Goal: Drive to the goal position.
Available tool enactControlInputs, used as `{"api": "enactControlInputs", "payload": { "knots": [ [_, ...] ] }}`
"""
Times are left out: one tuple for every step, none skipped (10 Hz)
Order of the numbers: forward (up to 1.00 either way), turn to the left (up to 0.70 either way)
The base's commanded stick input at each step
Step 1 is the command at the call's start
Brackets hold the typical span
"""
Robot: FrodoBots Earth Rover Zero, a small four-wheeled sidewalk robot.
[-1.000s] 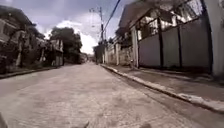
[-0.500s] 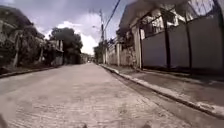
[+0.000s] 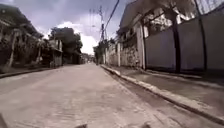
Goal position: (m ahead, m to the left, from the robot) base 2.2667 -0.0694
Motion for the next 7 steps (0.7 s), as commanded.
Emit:
{"api": "enactControlInputs", "payload": {
  "knots": [
    [0.85,0.01],
    [0.85,0.07],
    [0.85,0.32],
    [0.85,0.35],
    [0.85,0.35],
    [0.85,0.35],
    [0.85,0.35]
  ]
}}
